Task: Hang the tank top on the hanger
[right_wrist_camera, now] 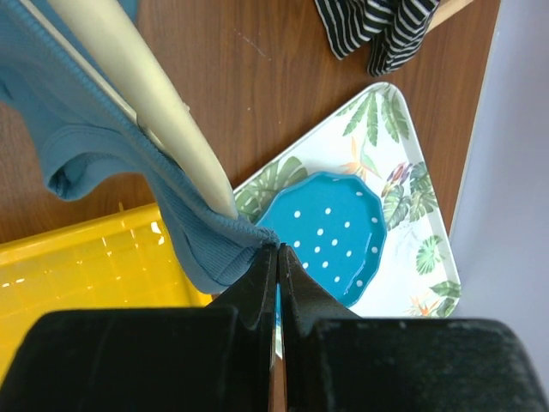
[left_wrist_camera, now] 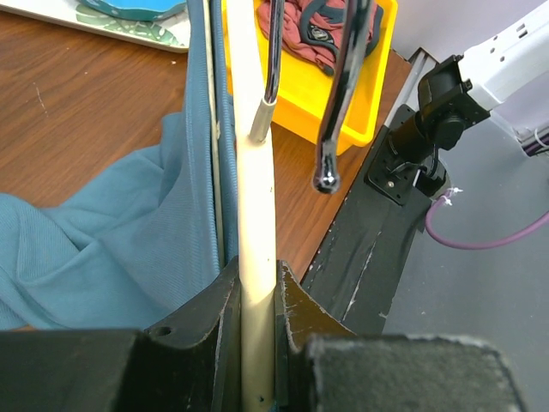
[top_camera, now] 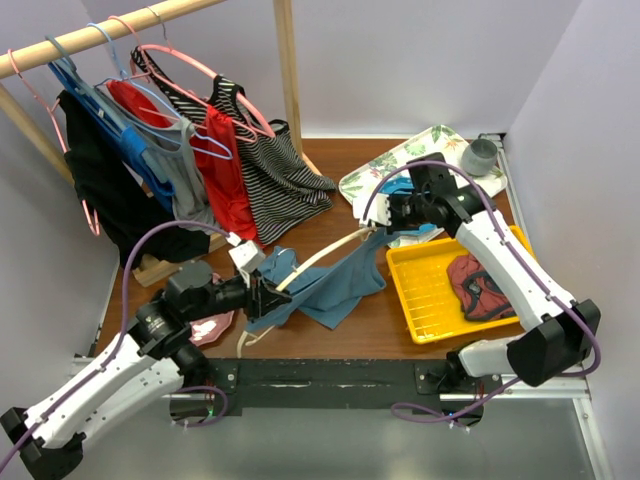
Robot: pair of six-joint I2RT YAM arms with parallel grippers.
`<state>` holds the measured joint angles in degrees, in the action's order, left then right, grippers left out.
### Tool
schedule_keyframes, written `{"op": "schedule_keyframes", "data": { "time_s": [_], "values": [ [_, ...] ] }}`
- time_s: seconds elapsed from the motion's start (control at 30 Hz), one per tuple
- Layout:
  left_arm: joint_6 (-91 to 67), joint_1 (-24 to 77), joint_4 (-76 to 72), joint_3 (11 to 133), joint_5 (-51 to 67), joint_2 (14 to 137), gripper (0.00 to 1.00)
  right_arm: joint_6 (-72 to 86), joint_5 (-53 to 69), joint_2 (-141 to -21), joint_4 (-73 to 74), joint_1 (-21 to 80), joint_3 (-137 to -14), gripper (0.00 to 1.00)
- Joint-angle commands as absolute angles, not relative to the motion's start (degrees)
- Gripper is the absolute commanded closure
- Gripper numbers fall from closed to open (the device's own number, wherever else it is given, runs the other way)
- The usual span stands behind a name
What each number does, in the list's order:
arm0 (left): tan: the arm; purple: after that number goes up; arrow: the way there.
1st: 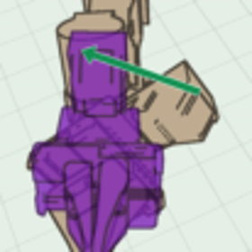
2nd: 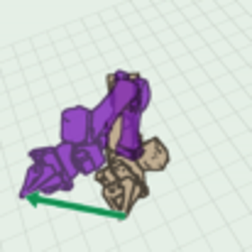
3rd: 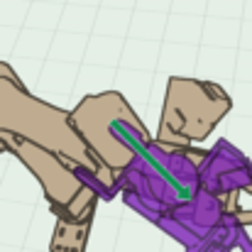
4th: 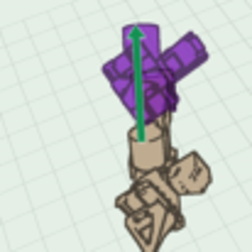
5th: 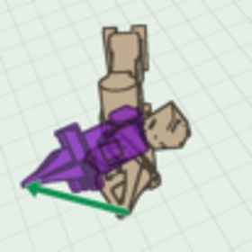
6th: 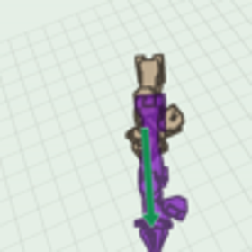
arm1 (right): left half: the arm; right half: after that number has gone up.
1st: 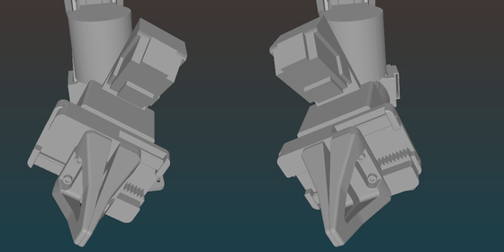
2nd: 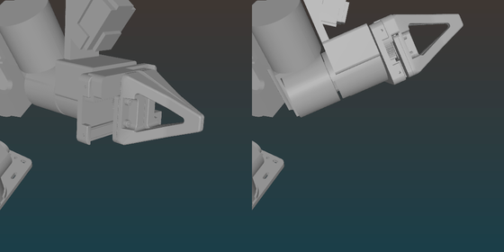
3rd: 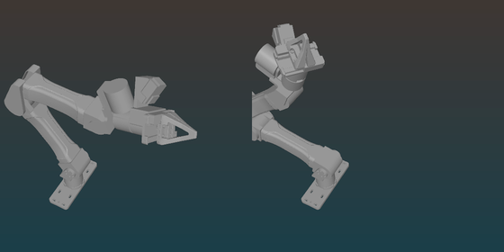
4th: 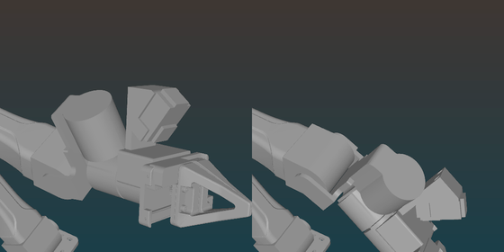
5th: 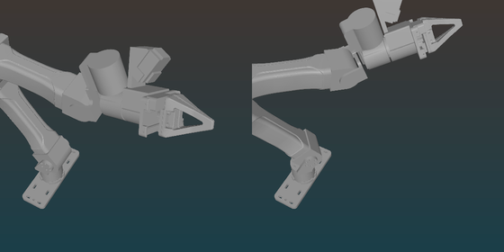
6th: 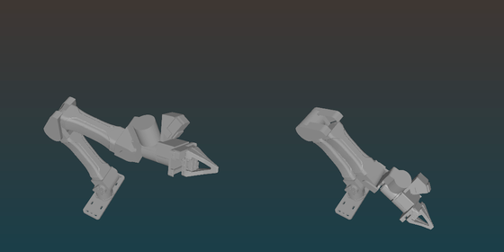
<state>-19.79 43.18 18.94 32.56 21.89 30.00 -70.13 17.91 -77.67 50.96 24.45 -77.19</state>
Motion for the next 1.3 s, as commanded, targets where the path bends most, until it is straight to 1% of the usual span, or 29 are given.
{"op": "schedule_keyframes", "data": {
  "time_s": [0.0,0.3,0.4,0.57,0.73,0.9,1.0,1.03,1.13,1.2,1.27],
  "values": [
    [-18.19,43.15,15.91,35.33,25.92,31.46,1.0,-71.19,22.49,-77.43,51.06,23.91,-81.91,1.0],
    [-16.35,43.15,15.29,37.09,29.35,34.1,1.0,-72.68,26.89,-78.22,52.12,23.91,-82.0,1.0],
    [-15.47,43.07,16.34,38.4,28.74,34.63,1.0,-73.74,27.77,-78.49,52.64,23.91,-81.74,1.0],
    [-14.59,43.07,19.24,41.22,25.4,33.14,1.0,-74.01,21.38,-77.61,50.64,23.82,-81.48,1.0],
    [-14.5,43.07,21.0,42.63,24.34,32.08,1.0,-71.81,19.69,-76.73,49.39,23.82,-82.61,1.0],
    [-15.2,42.98,19.78,41.84,25.49,33.22,1.0,-69.44,25.12,-76.9,51.59,23.91,-85.51,1.0],
    [-15.82,42.98,17.67,41.14,26.63,33.75,1.0,-67.34,30.4,-77.25,52.03,23.99,-85.7,0.98],
    [-15.91,42.89,17.23,41.05,27.15,34.01,1.0,-66.72,33.8,-77.34,52.38,24.08,-85.69,0.96],
    [-16.17,42.72,15.91,40.52,27.42,35.24,1.0,-64.25,39.0,-77.52,52.82,25.83,-84.03,0.96],
    [-16.43,42.54,15.29,40.08,27.51,36.03,1.0,-62.42,39.03,-76.99,51.6,27.41,-81.75,0.96],
    [-16.35,42.01,15.64,39.9,26.9,36.73,1.0,-60.57,36.93,-76.03,49.49,29.26,-80.86,0.89]
  ]
}}
